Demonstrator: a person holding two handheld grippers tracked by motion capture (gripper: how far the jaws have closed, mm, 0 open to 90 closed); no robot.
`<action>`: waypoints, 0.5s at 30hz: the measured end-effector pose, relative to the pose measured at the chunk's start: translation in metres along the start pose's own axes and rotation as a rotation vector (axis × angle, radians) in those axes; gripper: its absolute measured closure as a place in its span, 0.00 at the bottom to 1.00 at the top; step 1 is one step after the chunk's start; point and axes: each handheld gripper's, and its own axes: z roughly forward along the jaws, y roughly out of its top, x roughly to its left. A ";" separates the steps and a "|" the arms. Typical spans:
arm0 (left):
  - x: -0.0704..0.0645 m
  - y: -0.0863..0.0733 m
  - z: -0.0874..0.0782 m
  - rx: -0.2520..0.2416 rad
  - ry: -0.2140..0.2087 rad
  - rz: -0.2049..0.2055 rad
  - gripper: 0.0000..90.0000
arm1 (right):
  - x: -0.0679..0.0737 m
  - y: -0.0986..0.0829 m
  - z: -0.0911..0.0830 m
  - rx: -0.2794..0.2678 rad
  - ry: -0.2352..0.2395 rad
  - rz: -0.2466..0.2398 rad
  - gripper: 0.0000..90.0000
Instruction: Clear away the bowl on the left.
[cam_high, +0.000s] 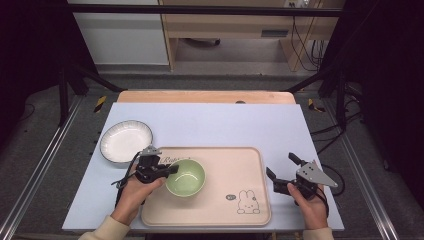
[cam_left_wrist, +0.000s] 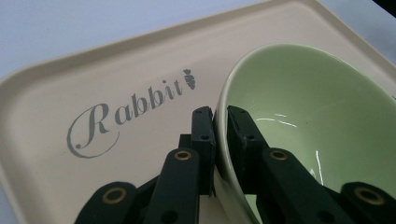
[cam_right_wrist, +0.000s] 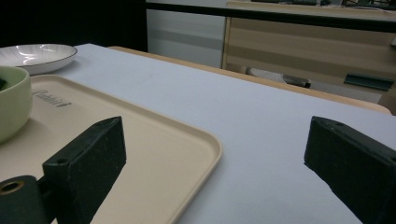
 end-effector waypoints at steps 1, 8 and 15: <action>0.000 0.000 0.000 0.000 0.000 0.001 0.90 | 0.000 0.000 0.000 0.000 0.000 0.000 0.06; -0.002 0.001 -0.002 -0.012 0.003 0.008 0.87 | 0.000 0.000 0.000 -0.001 0.001 0.000 0.06; -0.002 0.003 -0.005 -0.036 0.001 0.016 0.83 | 0.000 0.000 0.000 0.002 0.001 -0.001 0.06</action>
